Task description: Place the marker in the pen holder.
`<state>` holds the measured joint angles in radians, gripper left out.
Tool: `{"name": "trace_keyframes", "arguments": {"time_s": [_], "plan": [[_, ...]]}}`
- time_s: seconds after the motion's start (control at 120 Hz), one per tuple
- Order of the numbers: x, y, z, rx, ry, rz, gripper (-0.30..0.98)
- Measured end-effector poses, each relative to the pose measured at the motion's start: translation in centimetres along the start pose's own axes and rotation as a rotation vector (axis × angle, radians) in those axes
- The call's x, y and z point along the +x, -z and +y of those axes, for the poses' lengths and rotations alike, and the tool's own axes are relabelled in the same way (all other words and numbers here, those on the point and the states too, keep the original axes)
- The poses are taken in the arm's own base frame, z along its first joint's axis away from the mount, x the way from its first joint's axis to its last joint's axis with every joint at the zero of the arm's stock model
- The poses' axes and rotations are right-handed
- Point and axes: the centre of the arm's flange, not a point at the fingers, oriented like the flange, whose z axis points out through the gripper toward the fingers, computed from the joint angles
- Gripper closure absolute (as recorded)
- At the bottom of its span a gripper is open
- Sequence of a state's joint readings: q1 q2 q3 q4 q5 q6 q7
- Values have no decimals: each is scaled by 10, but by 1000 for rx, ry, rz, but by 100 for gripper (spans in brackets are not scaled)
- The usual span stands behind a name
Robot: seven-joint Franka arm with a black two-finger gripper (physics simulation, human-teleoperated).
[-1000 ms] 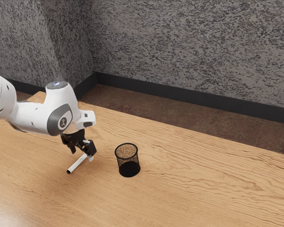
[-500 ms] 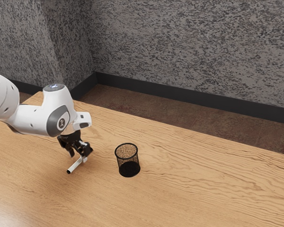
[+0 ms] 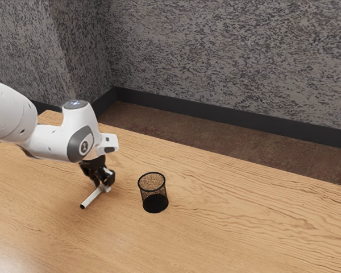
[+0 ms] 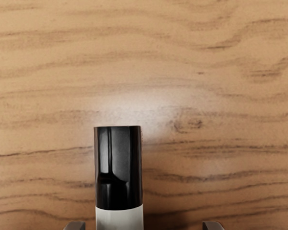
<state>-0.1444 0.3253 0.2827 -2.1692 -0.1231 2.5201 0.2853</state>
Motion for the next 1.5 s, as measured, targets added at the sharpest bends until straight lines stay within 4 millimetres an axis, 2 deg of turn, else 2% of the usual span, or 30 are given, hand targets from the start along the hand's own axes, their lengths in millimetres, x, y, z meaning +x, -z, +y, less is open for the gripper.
{"name": "trace_keyframes", "arguments": {"time_s": [0.117,0.458,0.683,0.783,0.867,0.983,1.117,1.192,1.3,1.433,1.5], "plan": [[3,-4,2,-8,0,-2,45],[2,-4,1,-21,10,-1,69],[2,-5,1,-16,13,-2,75],[4,4,3,-17,15,6,77],[6,28,5,-24,16,34,78],[8,80,17,-46,1,89,79],[1,160,55,-92,-64,167,79],[-11,195,76,-119,-105,191,79],[-31,216,90,-137,-131,189,79],[-41,225,156,-140,-240,173,79],[-42,223,177,-143,-268,167,79]]}}
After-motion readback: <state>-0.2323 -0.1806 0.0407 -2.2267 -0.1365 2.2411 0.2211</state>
